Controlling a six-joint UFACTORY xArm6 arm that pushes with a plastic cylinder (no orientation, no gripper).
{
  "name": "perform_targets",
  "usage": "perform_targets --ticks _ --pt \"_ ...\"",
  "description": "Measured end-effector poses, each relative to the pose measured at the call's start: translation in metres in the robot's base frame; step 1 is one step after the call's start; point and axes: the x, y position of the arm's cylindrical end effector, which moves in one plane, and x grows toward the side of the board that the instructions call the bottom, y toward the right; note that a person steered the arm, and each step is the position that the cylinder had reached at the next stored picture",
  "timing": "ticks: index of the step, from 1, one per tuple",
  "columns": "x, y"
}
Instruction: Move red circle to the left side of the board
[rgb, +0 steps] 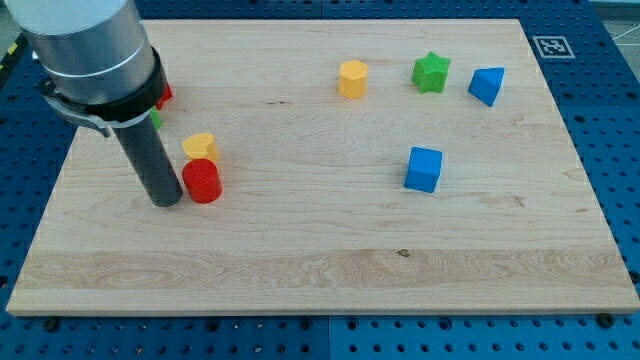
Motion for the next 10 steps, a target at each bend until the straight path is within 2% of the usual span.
perform_targets --ticks 1,2,3,4,5,6,8,10 --pt "0.038 0.01" --pt "0.038 0.065" --pt "0.034 0.069" --pt "-0.002 0.091" --pt "-0.005 0.09" --pt "-0.005 0.079" --pt "-0.006 0.019" --pt "-0.039 -0.011"
